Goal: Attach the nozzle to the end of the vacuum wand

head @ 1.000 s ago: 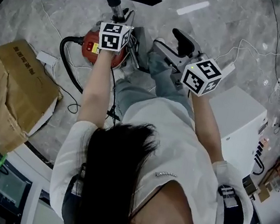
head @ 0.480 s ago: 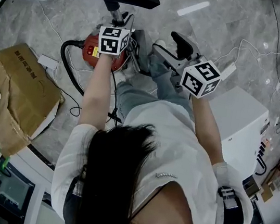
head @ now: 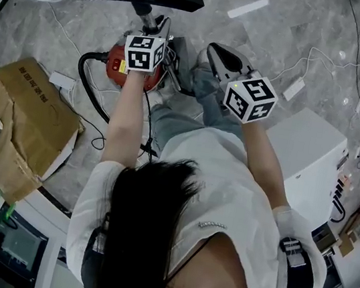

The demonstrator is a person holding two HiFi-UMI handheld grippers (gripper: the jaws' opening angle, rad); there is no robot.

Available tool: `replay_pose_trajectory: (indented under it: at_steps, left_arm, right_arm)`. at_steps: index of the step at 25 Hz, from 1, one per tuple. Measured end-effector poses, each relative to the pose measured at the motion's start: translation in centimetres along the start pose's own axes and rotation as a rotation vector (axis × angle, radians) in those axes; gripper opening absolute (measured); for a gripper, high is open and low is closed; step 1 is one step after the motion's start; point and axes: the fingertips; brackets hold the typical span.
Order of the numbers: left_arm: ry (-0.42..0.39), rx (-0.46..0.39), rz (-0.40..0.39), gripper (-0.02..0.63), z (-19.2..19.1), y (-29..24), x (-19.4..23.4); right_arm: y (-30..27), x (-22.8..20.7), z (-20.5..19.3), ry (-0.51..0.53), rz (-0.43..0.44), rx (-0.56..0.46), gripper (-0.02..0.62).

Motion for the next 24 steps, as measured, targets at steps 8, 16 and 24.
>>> replay_pose_trajectory:
  at_steps: [8, 16, 24]
  left_arm:
    - [-0.002, 0.001, -0.006, 0.061, 0.0, 0.1, -0.1]
    - [-0.003, -0.001, -0.002, 0.060, -0.1, 0.5, -0.3]
    - [-0.001, 0.004, -0.009, 0.060, -0.3, 0.4, -0.2]
  right_arm:
    - [-1.4, -0.6, -0.1, 0.002, -0.091, 0.006, 0.014]
    - [-1.8, -1.2, -0.6, 0.010, -0.144, 0.028, 0.014]
    - [-2.2, -1.6, -0.8, 0.028, -0.169, 0.043, 0.014]
Point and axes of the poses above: the fingertips, and each gripper's own axes: y backward along the fingers, x to its left, z out of its top, and after that the axes turned 10 degrees about -z, right-handed
